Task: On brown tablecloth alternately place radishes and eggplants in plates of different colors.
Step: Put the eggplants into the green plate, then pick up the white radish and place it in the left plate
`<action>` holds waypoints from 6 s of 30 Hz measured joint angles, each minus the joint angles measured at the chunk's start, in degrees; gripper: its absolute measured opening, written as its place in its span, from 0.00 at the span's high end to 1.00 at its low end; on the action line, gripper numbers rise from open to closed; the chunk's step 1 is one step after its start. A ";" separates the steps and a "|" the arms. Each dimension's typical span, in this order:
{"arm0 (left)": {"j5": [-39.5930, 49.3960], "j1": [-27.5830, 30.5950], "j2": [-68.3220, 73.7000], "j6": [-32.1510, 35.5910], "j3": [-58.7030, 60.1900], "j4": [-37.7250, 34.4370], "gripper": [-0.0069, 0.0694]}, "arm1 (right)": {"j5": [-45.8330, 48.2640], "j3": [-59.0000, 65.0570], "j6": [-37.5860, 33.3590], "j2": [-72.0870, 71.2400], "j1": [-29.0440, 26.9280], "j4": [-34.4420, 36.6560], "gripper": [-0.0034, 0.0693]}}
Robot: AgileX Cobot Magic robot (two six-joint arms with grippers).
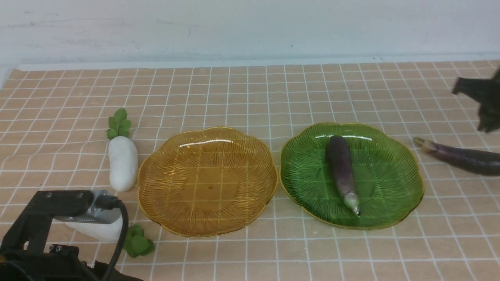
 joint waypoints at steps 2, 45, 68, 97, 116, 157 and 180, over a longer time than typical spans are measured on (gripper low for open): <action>0.00 0.00 0.00 0.04 0.00 0.00 0.60 | 1.22 0.00 3.64 1.21 -1.53 1.99 0.69; 2.38 0.00 0.00 1.59 0.00 0.06 0.60 | -6.00 -8.20 2.17 7.78 -2.28 0.91 0.45; -11.29 0.54 0.15 -26.81 -4.16 16.89 0.47 | 8.79 -13.62 -39.40 9.96 26.01 -0.18 0.04; -24.81 5.79 27.91 -66.00 -8.63 38.55 0.28 | 10.66 -13.62 -40.33 -3.11 26.08 20.19 0.95; -37.72 5.79 41.70 -65.74 -9.46 33.70 0.19 | 10.70 -13.62 -40.94 -3.11 26.08 16.85 0.96; 8.85 1.18 59.19 -41.04 -64.65 41.33 0.04 | 11.76 -13.62 -40.83 -17.26 26.08 12.81 0.96; 18.95 2.86 72.26 -39.32 -84.47 32.58 0.44 | 11.70 -13.62 -42.56 -13.04 26.08 2.49 0.96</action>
